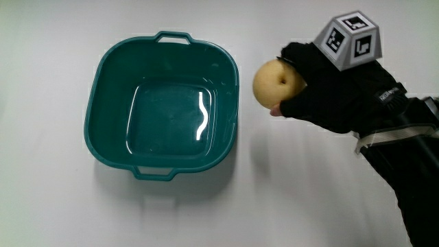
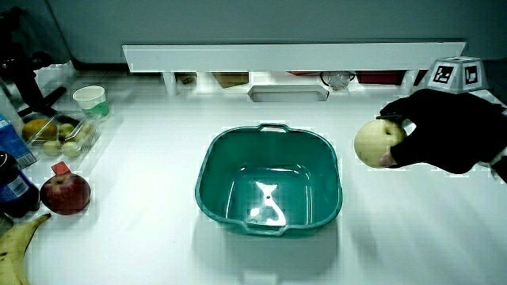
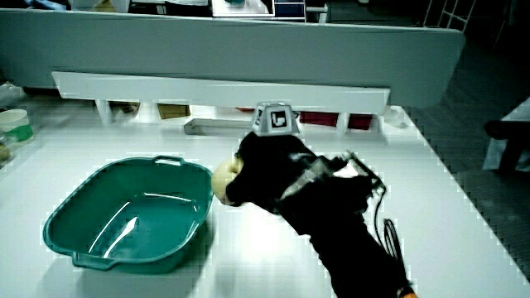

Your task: Place pear on desk

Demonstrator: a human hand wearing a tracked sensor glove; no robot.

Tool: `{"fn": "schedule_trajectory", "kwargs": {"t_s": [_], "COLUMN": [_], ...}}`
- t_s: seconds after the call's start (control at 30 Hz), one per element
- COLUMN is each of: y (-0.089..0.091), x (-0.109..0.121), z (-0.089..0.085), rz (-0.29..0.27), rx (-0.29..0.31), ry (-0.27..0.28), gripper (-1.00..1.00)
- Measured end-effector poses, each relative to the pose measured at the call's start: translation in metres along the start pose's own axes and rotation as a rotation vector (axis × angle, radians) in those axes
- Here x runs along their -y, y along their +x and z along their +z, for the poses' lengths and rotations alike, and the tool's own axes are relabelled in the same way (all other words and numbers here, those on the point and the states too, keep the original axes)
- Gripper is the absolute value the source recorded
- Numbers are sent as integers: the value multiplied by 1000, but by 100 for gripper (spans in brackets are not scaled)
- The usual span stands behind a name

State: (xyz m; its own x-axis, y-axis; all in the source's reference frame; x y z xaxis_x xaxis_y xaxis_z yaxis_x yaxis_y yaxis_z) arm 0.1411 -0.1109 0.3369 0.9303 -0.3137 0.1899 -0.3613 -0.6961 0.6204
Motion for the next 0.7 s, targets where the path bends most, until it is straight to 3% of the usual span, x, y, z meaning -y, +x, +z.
{"fn": "schedule_trajectory", "kwargs": {"t_s": [0.03,0.1,0.17,0.2,0.7], "y": [8,14,18,24,59], "x": [-5,-5,-4,-7,-24], "z": [-7,-13,-16,-22,-67], "rz": [-42,-13,-29,-52,-128], "rx": [14,-14,-18,-6,-55], "ry": [4,-36,-19,-25,-126], "gripper": [0,0,0,0,0]}}
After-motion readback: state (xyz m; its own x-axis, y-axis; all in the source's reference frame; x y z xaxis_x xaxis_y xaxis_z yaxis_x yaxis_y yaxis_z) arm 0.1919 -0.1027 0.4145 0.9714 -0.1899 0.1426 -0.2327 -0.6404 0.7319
